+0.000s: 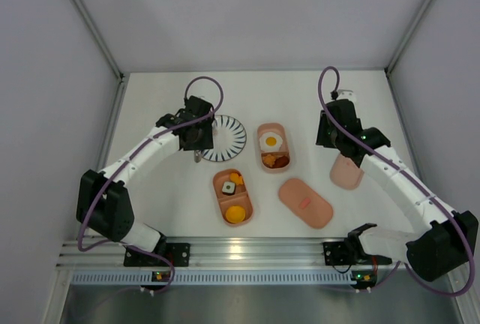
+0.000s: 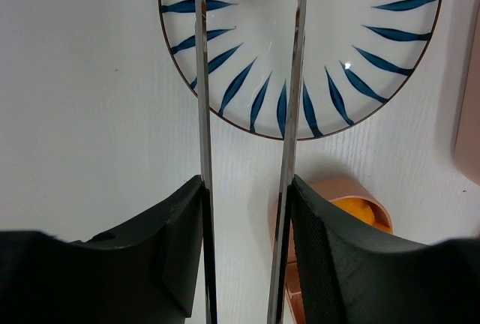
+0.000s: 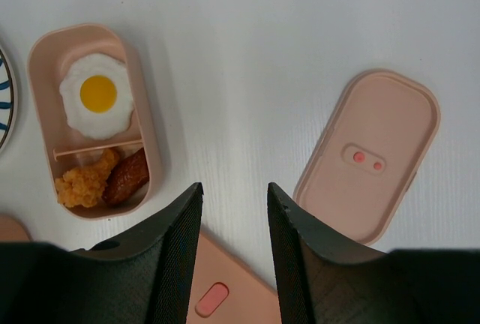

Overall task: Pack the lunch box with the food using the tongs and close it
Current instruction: Pick up the fake food from the plate.

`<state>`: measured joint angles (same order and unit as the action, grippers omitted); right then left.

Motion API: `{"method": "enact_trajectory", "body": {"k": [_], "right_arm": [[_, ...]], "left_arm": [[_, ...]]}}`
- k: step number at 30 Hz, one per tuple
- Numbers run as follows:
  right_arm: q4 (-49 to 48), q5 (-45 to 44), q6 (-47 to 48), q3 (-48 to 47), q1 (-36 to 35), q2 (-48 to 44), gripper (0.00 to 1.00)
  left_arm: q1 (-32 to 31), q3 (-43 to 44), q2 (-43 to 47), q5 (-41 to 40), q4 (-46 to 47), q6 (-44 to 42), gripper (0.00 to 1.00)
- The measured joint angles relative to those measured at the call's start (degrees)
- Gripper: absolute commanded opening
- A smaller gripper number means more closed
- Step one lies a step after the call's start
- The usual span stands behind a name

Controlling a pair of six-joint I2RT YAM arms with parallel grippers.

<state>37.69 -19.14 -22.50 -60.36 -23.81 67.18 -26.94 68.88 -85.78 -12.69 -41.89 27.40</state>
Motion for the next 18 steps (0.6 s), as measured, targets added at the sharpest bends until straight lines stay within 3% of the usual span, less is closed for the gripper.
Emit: {"method": "enact_trajectory", "body": {"k": [18], "right_arm": [[-0.44,0.17,0.04,0.72,0.0,0.0,0.4]], "left_arm": [[0.0,-0.07,-2.64,0.04,0.81,0.2,0.52]]}}
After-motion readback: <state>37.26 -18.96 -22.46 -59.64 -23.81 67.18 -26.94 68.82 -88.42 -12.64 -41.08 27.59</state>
